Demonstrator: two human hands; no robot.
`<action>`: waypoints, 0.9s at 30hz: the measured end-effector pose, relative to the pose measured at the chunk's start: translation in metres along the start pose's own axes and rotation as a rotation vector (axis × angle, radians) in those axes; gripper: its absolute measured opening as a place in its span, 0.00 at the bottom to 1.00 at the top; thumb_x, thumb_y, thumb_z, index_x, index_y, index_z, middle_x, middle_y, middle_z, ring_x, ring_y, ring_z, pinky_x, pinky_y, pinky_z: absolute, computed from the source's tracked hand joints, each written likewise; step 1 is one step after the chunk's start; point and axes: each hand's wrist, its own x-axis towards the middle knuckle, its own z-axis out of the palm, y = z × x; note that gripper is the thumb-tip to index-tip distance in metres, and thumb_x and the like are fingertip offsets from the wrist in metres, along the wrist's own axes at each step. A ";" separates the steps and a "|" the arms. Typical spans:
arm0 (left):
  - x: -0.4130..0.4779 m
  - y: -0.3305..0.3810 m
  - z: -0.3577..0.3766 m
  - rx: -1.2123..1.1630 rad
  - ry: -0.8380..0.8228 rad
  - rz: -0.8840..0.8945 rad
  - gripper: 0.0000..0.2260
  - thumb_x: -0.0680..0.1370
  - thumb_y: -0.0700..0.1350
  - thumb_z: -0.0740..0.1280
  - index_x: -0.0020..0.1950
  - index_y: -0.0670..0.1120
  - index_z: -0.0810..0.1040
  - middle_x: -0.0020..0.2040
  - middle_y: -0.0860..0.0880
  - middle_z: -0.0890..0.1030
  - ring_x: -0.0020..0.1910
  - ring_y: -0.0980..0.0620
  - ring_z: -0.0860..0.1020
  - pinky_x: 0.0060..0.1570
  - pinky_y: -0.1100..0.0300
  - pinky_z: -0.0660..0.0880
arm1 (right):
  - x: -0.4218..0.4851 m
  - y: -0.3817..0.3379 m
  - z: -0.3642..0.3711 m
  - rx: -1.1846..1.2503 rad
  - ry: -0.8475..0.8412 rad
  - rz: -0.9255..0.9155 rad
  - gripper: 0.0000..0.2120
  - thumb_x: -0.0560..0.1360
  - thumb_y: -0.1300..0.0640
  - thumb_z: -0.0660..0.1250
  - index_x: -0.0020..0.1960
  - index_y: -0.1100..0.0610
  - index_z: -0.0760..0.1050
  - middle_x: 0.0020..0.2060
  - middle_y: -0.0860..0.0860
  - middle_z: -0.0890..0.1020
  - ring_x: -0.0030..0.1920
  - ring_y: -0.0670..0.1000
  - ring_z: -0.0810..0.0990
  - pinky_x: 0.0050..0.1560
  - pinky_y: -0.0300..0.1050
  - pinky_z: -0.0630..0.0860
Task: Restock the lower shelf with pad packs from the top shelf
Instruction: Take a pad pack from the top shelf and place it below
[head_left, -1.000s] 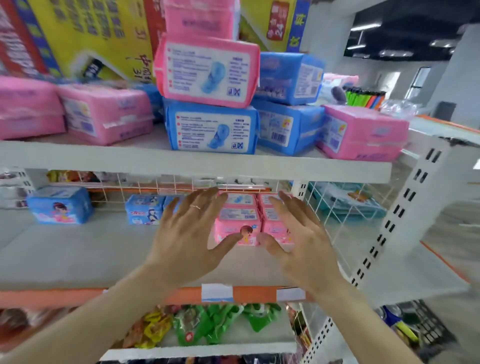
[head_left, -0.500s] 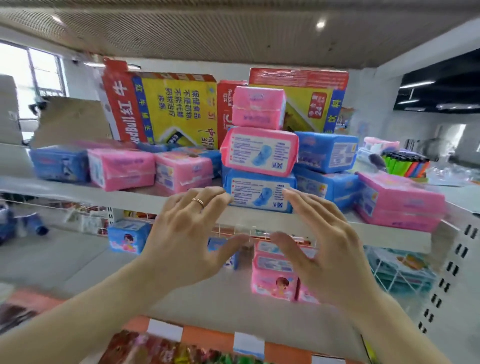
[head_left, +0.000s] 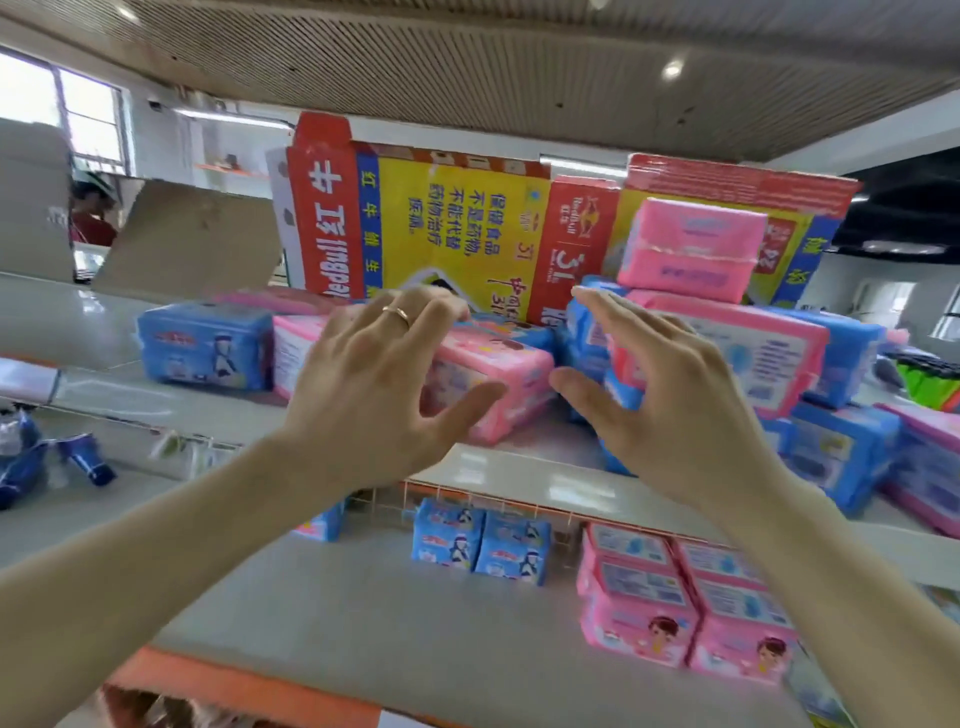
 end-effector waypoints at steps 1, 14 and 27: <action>0.002 -0.013 -0.002 -0.008 0.004 0.001 0.28 0.77 0.67 0.58 0.63 0.45 0.74 0.64 0.48 0.78 0.60 0.44 0.77 0.57 0.44 0.72 | 0.011 -0.006 0.010 -0.007 -0.020 0.007 0.32 0.77 0.40 0.66 0.76 0.50 0.66 0.72 0.45 0.72 0.72 0.50 0.69 0.69 0.48 0.66; 0.030 -0.134 0.004 -0.137 0.038 0.058 0.28 0.78 0.66 0.57 0.63 0.44 0.74 0.62 0.49 0.78 0.58 0.46 0.77 0.51 0.54 0.66 | 0.143 -0.021 0.090 -0.147 -0.321 0.351 0.34 0.74 0.38 0.68 0.77 0.44 0.63 0.72 0.52 0.72 0.72 0.54 0.69 0.70 0.51 0.68; 0.023 -0.179 0.013 -0.124 -0.050 -0.040 0.27 0.77 0.67 0.54 0.65 0.48 0.72 0.63 0.52 0.76 0.60 0.48 0.75 0.55 0.52 0.66 | 0.215 0.038 0.149 -0.264 -0.931 0.571 0.39 0.73 0.35 0.68 0.79 0.42 0.57 0.75 0.50 0.67 0.64 0.56 0.74 0.60 0.53 0.74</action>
